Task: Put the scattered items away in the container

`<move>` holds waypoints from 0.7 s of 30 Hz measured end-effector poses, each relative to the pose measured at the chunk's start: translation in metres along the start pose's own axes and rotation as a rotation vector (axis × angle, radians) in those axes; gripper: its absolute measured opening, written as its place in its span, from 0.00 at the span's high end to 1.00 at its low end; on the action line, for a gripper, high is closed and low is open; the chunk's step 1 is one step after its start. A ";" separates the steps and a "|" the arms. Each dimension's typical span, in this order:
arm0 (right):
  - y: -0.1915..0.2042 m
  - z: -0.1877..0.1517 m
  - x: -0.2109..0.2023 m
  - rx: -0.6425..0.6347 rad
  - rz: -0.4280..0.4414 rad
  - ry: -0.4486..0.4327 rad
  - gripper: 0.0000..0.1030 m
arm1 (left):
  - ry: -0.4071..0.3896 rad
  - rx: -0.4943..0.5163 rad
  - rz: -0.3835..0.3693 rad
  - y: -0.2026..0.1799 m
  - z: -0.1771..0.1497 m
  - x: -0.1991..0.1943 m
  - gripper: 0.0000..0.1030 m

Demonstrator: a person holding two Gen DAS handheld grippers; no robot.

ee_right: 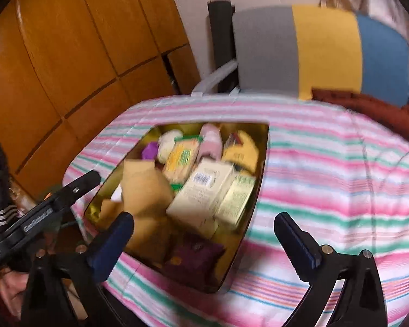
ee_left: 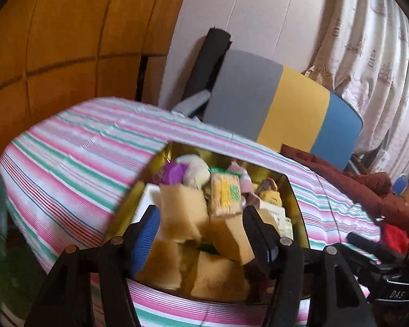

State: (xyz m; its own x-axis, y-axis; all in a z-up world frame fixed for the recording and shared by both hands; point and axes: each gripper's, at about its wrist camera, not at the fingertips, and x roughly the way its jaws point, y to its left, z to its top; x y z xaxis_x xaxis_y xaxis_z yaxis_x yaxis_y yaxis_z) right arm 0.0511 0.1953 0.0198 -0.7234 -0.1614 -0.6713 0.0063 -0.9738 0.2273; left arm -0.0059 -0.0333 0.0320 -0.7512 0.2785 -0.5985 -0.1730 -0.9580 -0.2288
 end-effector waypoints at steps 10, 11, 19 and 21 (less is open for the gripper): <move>0.037 0.028 -0.006 -0.095 -0.183 -0.034 0.00 | 0.003 -0.014 0.058 -0.003 0.014 -0.030 0.37; 0.038 0.028 -0.006 -0.092 -0.192 -0.033 0.00 | 0.013 -0.011 0.058 -0.003 0.014 -0.031 0.37; 0.057 0.033 0.000 -0.102 -0.228 -0.012 0.00 | 0.064 -0.076 0.097 0.017 0.005 -0.029 0.42; 0.058 0.034 0.002 -0.094 -0.238 -0.005 0.00 | 0.083 -0.138 0.060 0.028 0.002 -0.025 0.43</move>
State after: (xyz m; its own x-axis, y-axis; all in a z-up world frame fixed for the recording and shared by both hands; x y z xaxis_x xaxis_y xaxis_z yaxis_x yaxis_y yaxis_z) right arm 0.0265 0.1442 0.0556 -0.7154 0.0751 -0.6947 -0.1006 -0.9949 -0.0039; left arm 0.0071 -0.0671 0.0419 -0.7014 0.2316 -0.6741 -0.0361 -0.9561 -0.2909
